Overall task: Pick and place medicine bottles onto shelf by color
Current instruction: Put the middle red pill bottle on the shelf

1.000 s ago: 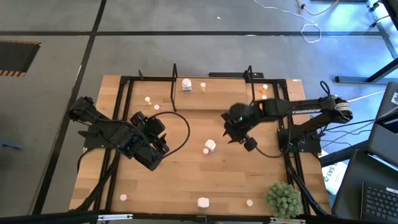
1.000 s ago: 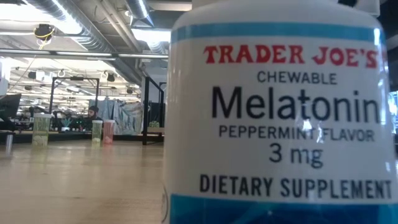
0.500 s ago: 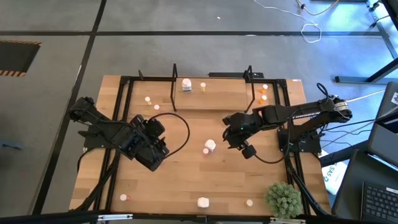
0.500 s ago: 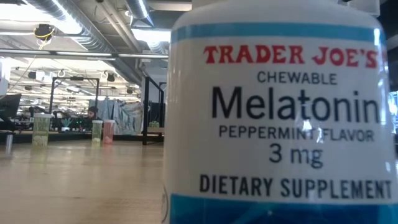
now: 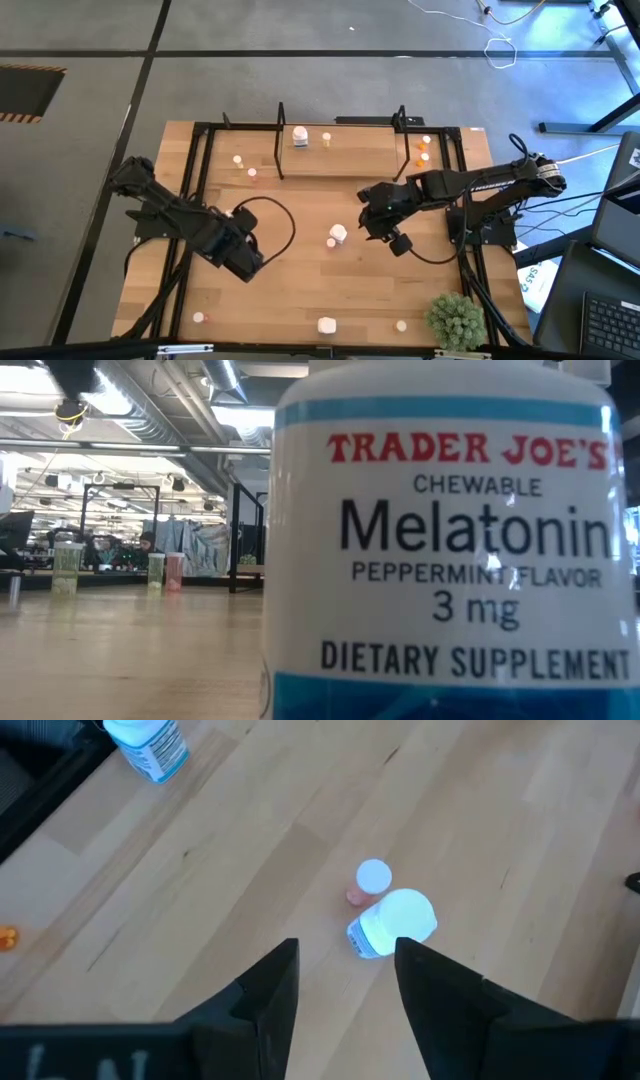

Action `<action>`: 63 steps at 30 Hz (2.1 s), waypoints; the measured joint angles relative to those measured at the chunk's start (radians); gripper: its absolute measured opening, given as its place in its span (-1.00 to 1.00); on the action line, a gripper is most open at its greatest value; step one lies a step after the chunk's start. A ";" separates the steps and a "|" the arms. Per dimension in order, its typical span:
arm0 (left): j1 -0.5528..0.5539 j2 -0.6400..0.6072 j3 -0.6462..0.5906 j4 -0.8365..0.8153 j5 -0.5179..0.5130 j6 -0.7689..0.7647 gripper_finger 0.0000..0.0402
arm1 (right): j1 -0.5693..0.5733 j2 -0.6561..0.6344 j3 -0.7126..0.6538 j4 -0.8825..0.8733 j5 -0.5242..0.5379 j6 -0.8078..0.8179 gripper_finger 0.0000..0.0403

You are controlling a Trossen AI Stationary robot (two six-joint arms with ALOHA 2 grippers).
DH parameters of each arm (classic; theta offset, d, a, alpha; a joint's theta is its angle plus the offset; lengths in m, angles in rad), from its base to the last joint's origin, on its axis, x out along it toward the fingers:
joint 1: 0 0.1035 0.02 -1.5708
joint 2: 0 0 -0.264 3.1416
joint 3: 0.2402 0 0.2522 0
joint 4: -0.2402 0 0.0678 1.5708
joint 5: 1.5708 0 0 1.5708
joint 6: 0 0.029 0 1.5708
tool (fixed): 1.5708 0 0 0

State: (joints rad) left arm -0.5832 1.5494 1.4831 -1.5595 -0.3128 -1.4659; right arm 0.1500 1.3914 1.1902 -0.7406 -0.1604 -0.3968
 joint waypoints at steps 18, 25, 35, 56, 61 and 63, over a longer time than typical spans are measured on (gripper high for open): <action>-0.236 0.000 -0.011 0.089 0.331 -0.466 0.31 | 0.015 0.000 0.000 0.042 0.000 -0.004 -0.16; -0.314 0.000 -0.011 0.109 0.324 -0.590 0.31 | 0.021 0.000 0.000 0.042 0.000 -0.002 -0.16; -0.374 0.000 -0.011 0.113 0.274 -0.664 0.31 | 0.085 0.000 0.000 0.052 0.001 0.001 -0.16; -0.376 0.000 -0.011 0.113 0.266 -0.674 0.31 | 0.086 0.236 0.002 0.342 0.141 -0.236 -0.16; -0.376 0.000 -0.011 0.113 0.232 -0.674 0.31 | 0.074 0.305 0.002 0.357 0.141 -0.239 -0.16; -0.376 0.000 -0.011 0.113 0.219 -0.674 0.31 | 0.064 0.329 0.002 0.358 0.142 -0.240 -0.16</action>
State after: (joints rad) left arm -0.9587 1.5494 1.4723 -1.4465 -0.0934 -2.1399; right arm 0.2138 1.7203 1.1919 -0.3824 -0.0189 -0.6369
